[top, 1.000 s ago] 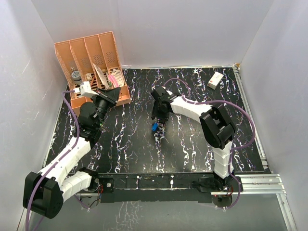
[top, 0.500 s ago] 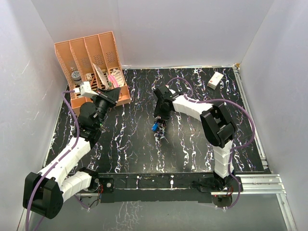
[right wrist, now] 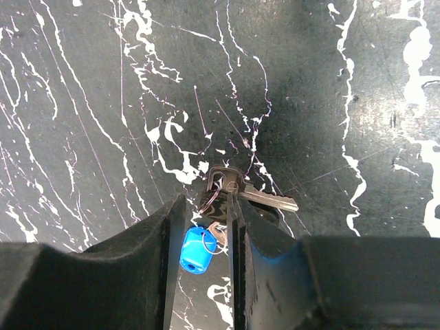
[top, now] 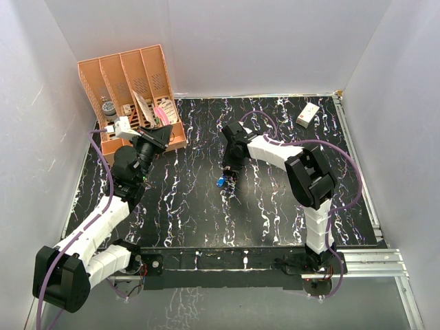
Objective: Put the keys on the keyring
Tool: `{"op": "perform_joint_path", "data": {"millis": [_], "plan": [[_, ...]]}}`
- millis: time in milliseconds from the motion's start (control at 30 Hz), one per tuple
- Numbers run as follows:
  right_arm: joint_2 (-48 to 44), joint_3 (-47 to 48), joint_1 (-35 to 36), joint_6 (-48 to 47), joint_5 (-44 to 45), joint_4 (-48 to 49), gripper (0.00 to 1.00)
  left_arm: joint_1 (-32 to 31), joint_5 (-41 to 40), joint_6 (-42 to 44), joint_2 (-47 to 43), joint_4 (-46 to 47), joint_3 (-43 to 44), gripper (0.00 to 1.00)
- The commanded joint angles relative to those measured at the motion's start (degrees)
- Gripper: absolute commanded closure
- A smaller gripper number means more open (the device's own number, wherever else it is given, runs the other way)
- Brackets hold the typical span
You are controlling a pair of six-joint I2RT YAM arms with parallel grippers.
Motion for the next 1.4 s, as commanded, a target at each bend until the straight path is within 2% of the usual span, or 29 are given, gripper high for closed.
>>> {"op": "perform_joint_path", "data": {"millis": [0, 233, 567, 867, 933, 1033, 1233, 1367], "plan": [[1.12, 0.95, -0.07, 0.20, -0.19, 1.98, 0.72, 0.14, -0.13, 1.28, -0.67, 1.27, -0.06, 1.00], [1.35, 0.98, -0.08, 0.21, -0.21, 2.07, 0.75, 0.16, -0.03, 1.40, -0.64, 1.27, -0.11, 1.00], [1.02, 0.83, -0.07, 0.20, 0.35, 1.89, 0.88, 0.16, 0.01, 1.37, -0.48, 1.32, -0.10, 1.00], [0.84, 0.85, -0.07, 0.27, 0.83, 1.92, 0.95, 0.20, 0.05, 1.46, -0.65, 1.05, 0.20, 1.00], [0.67, 0.87, -0.08, 0.07, 1.26, 1.91, 1.00, 0.15, 0.09, 1.55, -0.64, 1.01, 0.28, 1.00], [-0.10, 1.75, -0.12, -1.69, 2.63, 1.94, 1.00, 0.15, -0.02, 1.73, -0.65, 0.78, 0.56, 1.00], [-9.84, 0.16, -0.25, -15.04, 5.43, 11.39, 1.00, 0.15, 0.23, 1.99, 0.03, 0.56, 2.20, 1.00], [-17.99, -7.41, -2.66, -21.39, 0.01, 22.42, 1.00, 0.13, 1.32, 1.91, 0.49, 0.54, 3.93, 1.00]]}}
